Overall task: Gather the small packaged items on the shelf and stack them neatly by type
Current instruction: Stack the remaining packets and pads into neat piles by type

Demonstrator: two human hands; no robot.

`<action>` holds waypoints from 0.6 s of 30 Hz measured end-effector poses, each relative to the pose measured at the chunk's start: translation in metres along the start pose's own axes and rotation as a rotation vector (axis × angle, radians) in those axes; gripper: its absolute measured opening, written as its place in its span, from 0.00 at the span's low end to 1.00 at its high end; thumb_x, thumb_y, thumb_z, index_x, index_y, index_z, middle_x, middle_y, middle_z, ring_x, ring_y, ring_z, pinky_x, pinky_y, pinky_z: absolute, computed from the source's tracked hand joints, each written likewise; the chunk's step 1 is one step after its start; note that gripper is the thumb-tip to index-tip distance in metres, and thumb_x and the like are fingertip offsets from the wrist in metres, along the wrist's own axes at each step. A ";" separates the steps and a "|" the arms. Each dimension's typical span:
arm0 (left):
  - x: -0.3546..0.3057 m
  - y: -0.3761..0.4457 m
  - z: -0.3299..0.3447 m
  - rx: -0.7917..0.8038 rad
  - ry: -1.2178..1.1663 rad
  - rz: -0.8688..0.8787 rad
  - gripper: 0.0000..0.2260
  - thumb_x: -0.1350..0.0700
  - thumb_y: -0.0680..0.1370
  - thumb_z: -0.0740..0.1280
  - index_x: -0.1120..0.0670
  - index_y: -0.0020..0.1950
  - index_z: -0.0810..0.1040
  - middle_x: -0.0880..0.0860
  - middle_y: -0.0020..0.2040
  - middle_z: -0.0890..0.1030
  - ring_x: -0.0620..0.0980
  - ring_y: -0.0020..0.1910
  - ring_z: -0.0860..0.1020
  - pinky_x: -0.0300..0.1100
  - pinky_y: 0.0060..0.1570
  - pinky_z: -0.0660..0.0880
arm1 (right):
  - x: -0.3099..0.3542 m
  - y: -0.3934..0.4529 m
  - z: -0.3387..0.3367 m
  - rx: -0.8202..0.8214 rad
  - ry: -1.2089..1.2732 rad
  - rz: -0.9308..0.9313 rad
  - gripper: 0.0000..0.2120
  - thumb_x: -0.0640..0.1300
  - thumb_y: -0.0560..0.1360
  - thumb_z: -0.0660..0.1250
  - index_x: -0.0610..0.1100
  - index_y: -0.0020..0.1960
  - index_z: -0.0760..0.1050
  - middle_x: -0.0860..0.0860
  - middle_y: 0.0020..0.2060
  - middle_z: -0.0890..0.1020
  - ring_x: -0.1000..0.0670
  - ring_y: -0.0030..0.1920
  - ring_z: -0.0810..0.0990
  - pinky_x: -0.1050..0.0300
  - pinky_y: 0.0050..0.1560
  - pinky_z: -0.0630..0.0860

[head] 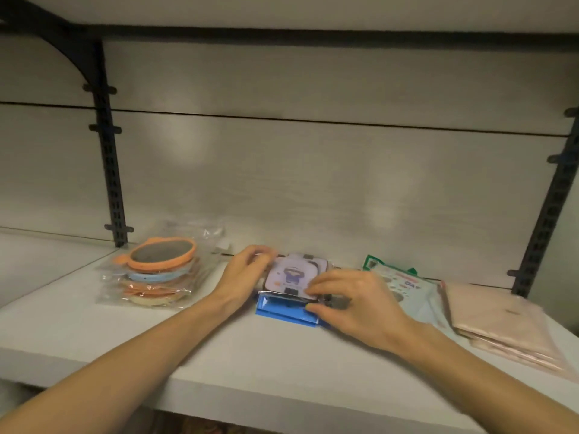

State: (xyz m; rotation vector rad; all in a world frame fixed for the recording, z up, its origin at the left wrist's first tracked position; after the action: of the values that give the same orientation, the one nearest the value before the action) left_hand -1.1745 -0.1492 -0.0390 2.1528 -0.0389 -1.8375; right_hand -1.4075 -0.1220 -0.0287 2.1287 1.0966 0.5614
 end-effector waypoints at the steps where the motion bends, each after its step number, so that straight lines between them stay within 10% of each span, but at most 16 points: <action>1: 0.000 0.000 0.001 0.010 -0.005 -0.022 0.10 0.53 0.78 0.73 0.52 0.58 0.81 0.53 0.49 0.86 0.51 0.51 0.84 0.49 0.60 0.77 | -0.001 -0.002 -0.001 0.025 -0.004 -0.008 0.11 0.55 0.72 0.76 0.51 0.51 0.87 0.60 0.49 0.86 0.61 0.49 0.84 0.59 0.51 0.81; 8: -0.005 -0.001 -0.001 0.045 -0.040 -0.120 0.19 0.64 0.75 0.73 0.53 0.65 0.77 0.55 0.55 0.86 0.47 0.45 0.84 0.34 0.38 0.78 | 0.003 -0.007 0.003 0.015 -0.014 -0.053 0.09 0.55 0.74 0.74 0.52 0.51 0.86 0.60 0.50 0.86 0.60 0.50 0.84 0.59 0.48 0.81; 18: -0.014 -0.004 -0.003 0.044 -0.188 -0.092 0.24 0.67 0.71 0.67 0.51 0.66 0.77 0.53 0.60 0.84 0.57 0.59 0.82 0.60 0.64 0.77 | 0.011 -0.008 0.007 0.057 -0.023 -0.053 0.11 0.55 0.74 0.73 0.52 0.54 0.84 0.59 0.54 0.84 0.58 0.55 0.82 0.55 0.50 0.82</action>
State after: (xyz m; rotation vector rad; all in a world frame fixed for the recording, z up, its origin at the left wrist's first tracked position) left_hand -1.1753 -0.1415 -0.0263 2.0349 -0.0227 -2.1053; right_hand -1.4018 -0.1118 -0.0386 2.1430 1.1660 0.4854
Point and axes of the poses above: each hand's wrist, its own y-axis towards the middle knuckle, its own z-axis out of the palm, x = y × z, the point moved 1 cm from there along y, towards the middle knuckle
